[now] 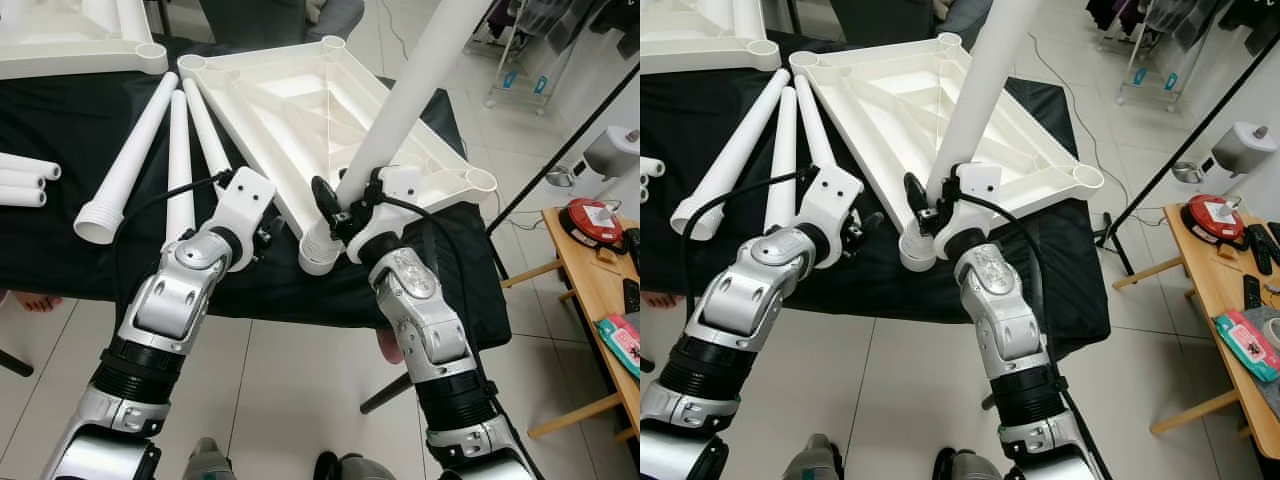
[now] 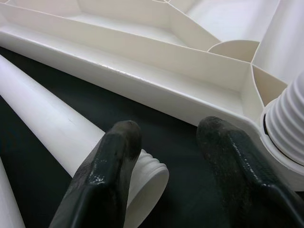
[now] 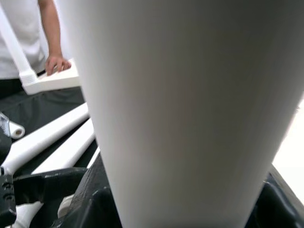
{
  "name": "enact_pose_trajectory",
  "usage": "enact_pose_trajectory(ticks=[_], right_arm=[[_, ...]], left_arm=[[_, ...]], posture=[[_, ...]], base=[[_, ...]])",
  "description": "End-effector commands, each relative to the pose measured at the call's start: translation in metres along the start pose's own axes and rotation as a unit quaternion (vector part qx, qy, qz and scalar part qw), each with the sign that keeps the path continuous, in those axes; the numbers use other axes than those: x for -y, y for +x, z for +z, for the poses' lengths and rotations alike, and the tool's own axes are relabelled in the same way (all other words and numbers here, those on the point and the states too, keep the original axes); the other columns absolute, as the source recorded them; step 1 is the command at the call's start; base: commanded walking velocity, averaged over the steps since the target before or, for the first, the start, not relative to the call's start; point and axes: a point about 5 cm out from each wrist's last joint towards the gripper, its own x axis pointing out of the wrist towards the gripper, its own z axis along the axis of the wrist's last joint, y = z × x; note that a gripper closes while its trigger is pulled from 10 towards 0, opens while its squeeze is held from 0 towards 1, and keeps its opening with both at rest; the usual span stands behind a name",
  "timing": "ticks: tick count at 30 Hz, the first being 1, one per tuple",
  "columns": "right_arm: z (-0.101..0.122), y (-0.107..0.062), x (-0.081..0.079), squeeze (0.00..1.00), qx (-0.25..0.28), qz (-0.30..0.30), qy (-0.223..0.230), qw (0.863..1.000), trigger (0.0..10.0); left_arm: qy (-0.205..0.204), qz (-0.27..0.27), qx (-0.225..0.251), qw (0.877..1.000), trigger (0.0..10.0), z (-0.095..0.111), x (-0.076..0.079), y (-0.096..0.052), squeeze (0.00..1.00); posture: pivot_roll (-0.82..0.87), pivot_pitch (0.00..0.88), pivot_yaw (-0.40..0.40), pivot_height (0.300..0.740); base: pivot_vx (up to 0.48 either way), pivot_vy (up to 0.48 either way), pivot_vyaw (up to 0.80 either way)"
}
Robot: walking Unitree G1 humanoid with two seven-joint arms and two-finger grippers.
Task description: Building children table
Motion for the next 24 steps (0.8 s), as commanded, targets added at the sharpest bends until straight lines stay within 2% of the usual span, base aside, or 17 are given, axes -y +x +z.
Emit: enact_pose_trajectory(ticks=[1,3,5,6,7,8,9,11,12,13,16,18,19,20,24], right_arm=[[-0.044,-0.012,0.008,0.0,-0.116,-0.015,-0.008,0.993,10.0],[-0.043,-0.012,0.019,0.0,-0.145,-0.023,-0.056,0.988,10.0],[-0.043,-0.012,0.019,0.0,-0.145,-0.023,-0.056,0.988,10.0],[-0.041,-0.014,0.026,0.0,-0.153,-0.033,-0.069,0.985,10.0],[-0.041,-0.014,0.026,0.0,-0.153,-0.033,-0.069,0.985,10.0],[-0.035,-0.024,0.045,0.0,-0.165,-0.066,-0.095,0.979,10.0],[-0.03,-0.031,0.057,0.0,-0.167,-0.088,-0.102,0.977,10.0],[-0.03,-0.031,0.057,0.0,-0.167,-0.088,-0.102,0.977,10.0],[-0.027,-0.036,0.065,0.0,-0.167,-0.103,-0.106,0.975,10.0],[-0.023,-0.041,0.074,0.0,-0.16,-0.123,-0.097,0.975,10.0],[-0.021,-0.045,0.08,0.0,-0.148,-0.141,-0.08,0.976,10.0],[-0.019,-0.05,0.089,0.0,-0.117,-0.177,-0.019,0.977,10.0],[-0.019,-0.05,0.089,0.0,-0.117,-0.177,-0.019,0.977,10.0],[-0.02,-0.054,0.092,0.0,-0.1,-0.202,0.022,0.974,10.0],[-0.023,-0.059,0.094,0.0,-0.098,-0.217,0.035,0.971,10.0]], left_arm=[[0.0,0.001,-0.004,1.0,10.0,-0.004,0.003,0.002,0.0],[0.005,-0.002,-0.003,1.0,10.0,-0.004,0.005,0.002,0.0],[0.005,-0.002,-0.003,1.0,10.0,-0.004,0.005,0.002,0.0],[0.011,-0.003,-0.003,1.0,10.0,-0.004,0.006,0.002,0.0],[0.011,-0.003,-0.003,1.0,10.0,-0.004,0.006,0.002,0.0],[0.042,-0.007,-0.004,0.999,10.0,-0.006,0.01,0.004,0.0],[0.065,-0.013,-0.001,0.998,10.0,-0.007,0.013,0.006,0.0],[0.065,-0.013,-0.001,0.998,10.0,-0.007,0.013,0.006,0.0],[0.08,-0.016,0.001,0.997,10.0,-0.008,0.014,0.008,0.0],[0.095,-0.022,0.005,0.995,10.0,-0.007,0.016,0.011,0.0],[0.108,-0.027,0.011,0.994,10.0,-0.004,0.016,0.014,0.0],[0.14,-0.044,0.023,0.989,10.0,0.003,0.018,0.022,0.0],[0.14,-0.044,0.023,0.989,10.0,0.003,0.018,0.022,0.0],[0.166,-0.065,0.032,0.983,10.0,0.008,0.023,0.029,0.0],[0.179,-0.09,0.043,0.979,10.0,0.013,0.03,0.033,0.0]], posture=[[0.21,0.14,-0.113,0.74],[0.21,0.139,-0.118,0.74],[0.21,0.139,-0.118,0.74],[0.21,0.139,-0.118,0.74],[0.21,0.139,-0.118,0.74],[0.21,0.138,-0.125,0.74],[0.21,0.139,-0.135,0.74],[0.21,0.139,-0.135,0.74],[0.21,0.139,-0.135,0.74],[0.2,0.139,-0.132,0.74],[0.19,0.141,-0.126,0.74],[0.18,0.145,-0.111,0.74],[0.18,0.145,-0.111,0.74],[0.18,0.148,-0.097,0.74],[0.18,0.149,-0.091,0.74]], base=[[0.0,0.0,0.0],[0.0,0.0,0.0],[0.0,0.0,0.0],[0.0,0.0,0.0],[0.0,0.0,0.0],[0.0,0.0,0.0],[0.0,0.0,0.0],[0.0,0.0,0.0],[0.0,0.0,0.0],[0.0,0.0,0.0],[0.0,0.0,0.0],[0.0,0.0,0.0],[0.0,0.0,0.0],[0.0,0.0,0.0],[0.0,0.0,0.0]])
